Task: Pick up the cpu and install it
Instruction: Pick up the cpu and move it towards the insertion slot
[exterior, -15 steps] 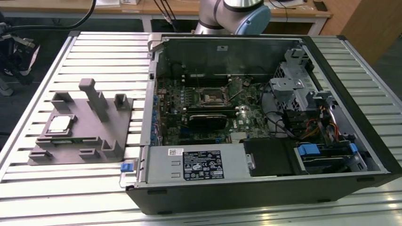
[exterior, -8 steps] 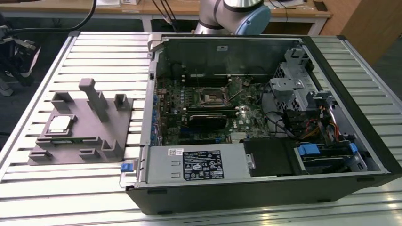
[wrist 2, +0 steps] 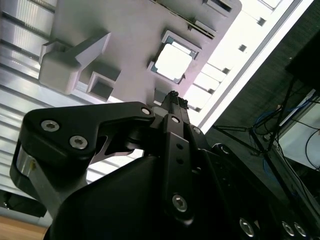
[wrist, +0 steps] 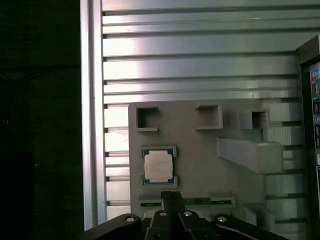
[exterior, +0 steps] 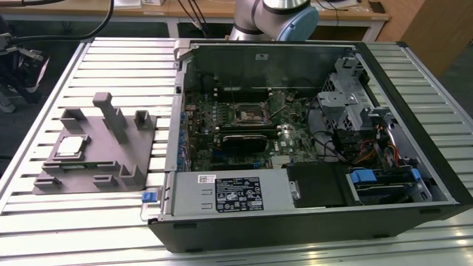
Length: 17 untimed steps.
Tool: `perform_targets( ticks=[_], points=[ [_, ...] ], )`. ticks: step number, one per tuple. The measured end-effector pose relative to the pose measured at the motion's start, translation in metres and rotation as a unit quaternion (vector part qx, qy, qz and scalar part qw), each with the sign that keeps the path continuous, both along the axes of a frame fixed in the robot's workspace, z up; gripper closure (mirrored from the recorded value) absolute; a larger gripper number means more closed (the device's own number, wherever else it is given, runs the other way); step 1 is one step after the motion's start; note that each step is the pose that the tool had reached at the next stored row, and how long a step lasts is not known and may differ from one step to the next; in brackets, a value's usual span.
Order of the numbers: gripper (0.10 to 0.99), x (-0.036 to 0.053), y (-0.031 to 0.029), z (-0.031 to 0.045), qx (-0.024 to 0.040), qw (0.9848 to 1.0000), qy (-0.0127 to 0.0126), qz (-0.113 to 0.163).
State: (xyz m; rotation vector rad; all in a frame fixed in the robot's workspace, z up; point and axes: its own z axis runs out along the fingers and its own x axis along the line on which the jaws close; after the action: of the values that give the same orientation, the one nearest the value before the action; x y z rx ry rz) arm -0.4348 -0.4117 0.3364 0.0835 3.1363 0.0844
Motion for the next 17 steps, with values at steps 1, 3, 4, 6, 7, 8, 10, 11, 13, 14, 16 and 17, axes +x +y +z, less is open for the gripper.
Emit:
perform_targets(
  ticks=[1, 3, 4, 6, 7, 8, 10, 11, 13, 14, 16, 17],
  points=[
    [0.98, 0.0, 0.0, -0.0006, 0.0, 1.0, 0.0, 0.0],
    [0.98, 0.0, -0.0001, -0.0017, 0.0, 1.0, 0.0, 0.0],
    [0.98, 0.0, -0.0003, -0.0023, 0.0, 1.0, 0.0, 0.001],
    [0.98, 0.0, -0.0005, -0.0033, 0.0, 1.0, 0.0001, 0.001],
    [0.98, 0.0, -0.0007, -0.0038, 0.0, 1.0, 0.0001, 0.001],
    [0.98, -0.0001, -0.0009, -0.0042, 0.0, 1.0, 0.0001, 0.001],
    [0.98, -0.0001, -0.001, -0.0053, 0.0, 1.0, 0.0, 0.001],
    [0.98, 0.0, -0.0014, -0.0058, 0.0, 1.0, 0.0, 0.001],
    [0.973, 0.0, -0.0028, -0.0075, 0.0, 1.0, 0.0001, 0.002],
    [0.973, -0.0001, -0.0037, -0.0089, 0.0, 1.0, 0.0001, 0.002],
    [0.855, -0.0004, -0.0061, -0.0116, 0.0, 1.0, 0.0001, 0.002],
    [0.796, -0.0004, -0.0075, -0.0132, 0.0001, 1.0, 0.0, 0.003]
  ],
)
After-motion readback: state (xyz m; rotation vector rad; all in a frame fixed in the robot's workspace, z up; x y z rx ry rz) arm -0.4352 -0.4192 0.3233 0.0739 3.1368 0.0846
